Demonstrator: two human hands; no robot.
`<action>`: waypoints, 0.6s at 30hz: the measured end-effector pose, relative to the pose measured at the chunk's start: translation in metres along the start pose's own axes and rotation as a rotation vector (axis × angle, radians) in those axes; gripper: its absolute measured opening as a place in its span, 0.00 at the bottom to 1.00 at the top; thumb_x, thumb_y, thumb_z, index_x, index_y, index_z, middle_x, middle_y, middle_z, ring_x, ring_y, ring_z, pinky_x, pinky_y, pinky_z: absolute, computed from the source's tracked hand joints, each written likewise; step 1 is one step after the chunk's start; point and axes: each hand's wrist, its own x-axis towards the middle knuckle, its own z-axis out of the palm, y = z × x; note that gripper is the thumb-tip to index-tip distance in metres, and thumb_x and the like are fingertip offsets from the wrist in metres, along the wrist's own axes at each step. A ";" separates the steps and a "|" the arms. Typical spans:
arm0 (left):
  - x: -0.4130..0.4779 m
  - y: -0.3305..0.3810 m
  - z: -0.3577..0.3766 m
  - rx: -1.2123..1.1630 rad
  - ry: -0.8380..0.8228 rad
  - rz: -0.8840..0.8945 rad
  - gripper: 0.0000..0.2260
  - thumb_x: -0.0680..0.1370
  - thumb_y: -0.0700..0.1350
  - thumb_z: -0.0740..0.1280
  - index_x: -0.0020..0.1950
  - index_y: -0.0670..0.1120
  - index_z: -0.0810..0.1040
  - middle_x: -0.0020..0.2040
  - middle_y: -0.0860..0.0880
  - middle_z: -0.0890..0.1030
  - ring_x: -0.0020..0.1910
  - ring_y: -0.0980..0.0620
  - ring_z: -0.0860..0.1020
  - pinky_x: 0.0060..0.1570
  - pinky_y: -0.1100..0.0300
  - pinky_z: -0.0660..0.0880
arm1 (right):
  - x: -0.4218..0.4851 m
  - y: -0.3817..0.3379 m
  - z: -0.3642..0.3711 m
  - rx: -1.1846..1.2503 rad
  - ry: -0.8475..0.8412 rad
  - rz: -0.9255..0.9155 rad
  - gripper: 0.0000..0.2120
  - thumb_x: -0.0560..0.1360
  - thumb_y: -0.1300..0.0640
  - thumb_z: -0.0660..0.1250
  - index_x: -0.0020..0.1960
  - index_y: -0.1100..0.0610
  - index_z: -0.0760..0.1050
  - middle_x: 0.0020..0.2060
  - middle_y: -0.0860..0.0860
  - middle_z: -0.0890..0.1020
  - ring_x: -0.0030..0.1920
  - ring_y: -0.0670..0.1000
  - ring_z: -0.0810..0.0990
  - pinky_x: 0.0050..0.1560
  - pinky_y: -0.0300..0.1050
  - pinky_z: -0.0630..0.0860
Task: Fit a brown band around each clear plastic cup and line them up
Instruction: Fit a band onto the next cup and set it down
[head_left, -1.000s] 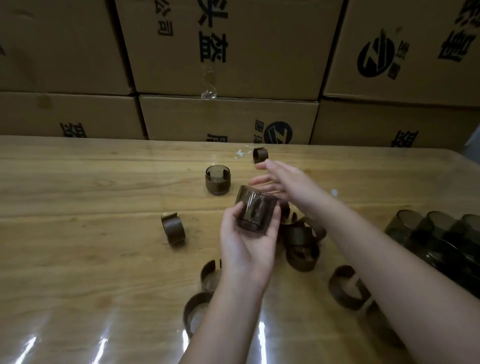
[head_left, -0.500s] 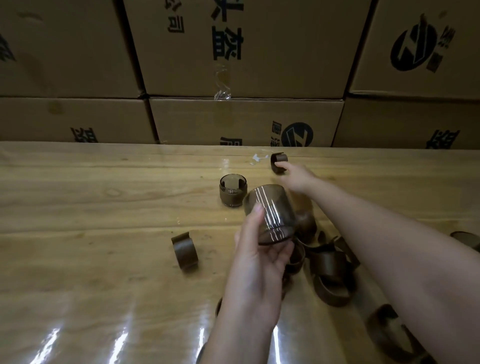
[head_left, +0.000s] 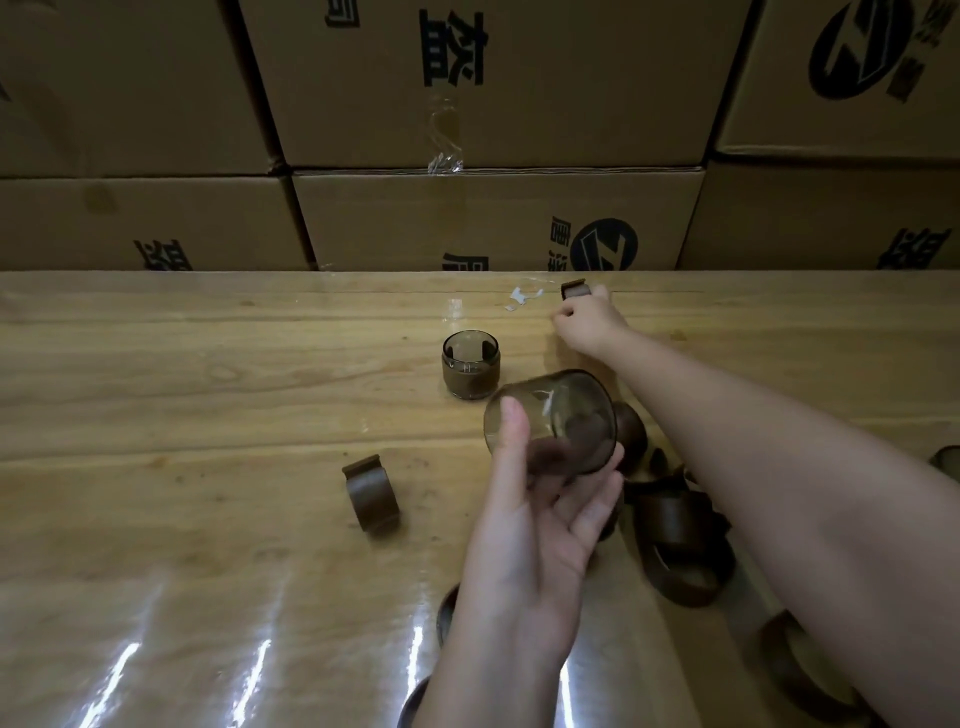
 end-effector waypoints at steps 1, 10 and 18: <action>-0.001 0.000 0.001 0.024 0.006 0.015 0.19 0.60 0.60 0.73 0.37 0.44 0.83 0.50 0.39 0.84 0.46 0.46 0.84 0.35 0.61 0.80 | -0.007 -0.002 -0.002 0.080 0.034 0.002 0.12 0.80 0.53 0.60 0.59 0.54 0.78 0.71 0.54 0.61 0.52 0.54 0.75 0.49 0.43 0.70; -0.015 0.010 0.005 0.114 -0.057 0.080 0.23 0.60 0.53 0.75 0.51 0.45 0.83 0.48 0.43 0.85 0.44 0.47 0.84 0.28 0.66 0.76 | -0.110 -0.041 -0.056 0.832 0.111 -0.054 0.04 0.79 0.59 0.62 0.52 0.51 0.71 0.47 0.48 0.74 0.41 0.48 0.75 0.41 0.41 0.78; -0.020 0.005 0.012 0.099 -0.245 0.042 0.20 0.67 0.48 0.73 0.57 0.45 0.78 0.56 0.36 0.82 0.53 0.41 0.81 0.33 0.65 0.80 | -0.242 -0.022 -0.113 1.085 0.183 -0.364 0.23 0.79 0.60 0.53 0.60 0.33 0.70 0.47 0.47 0.83 0.28 0.41 0.73 0.32 0.36 0.73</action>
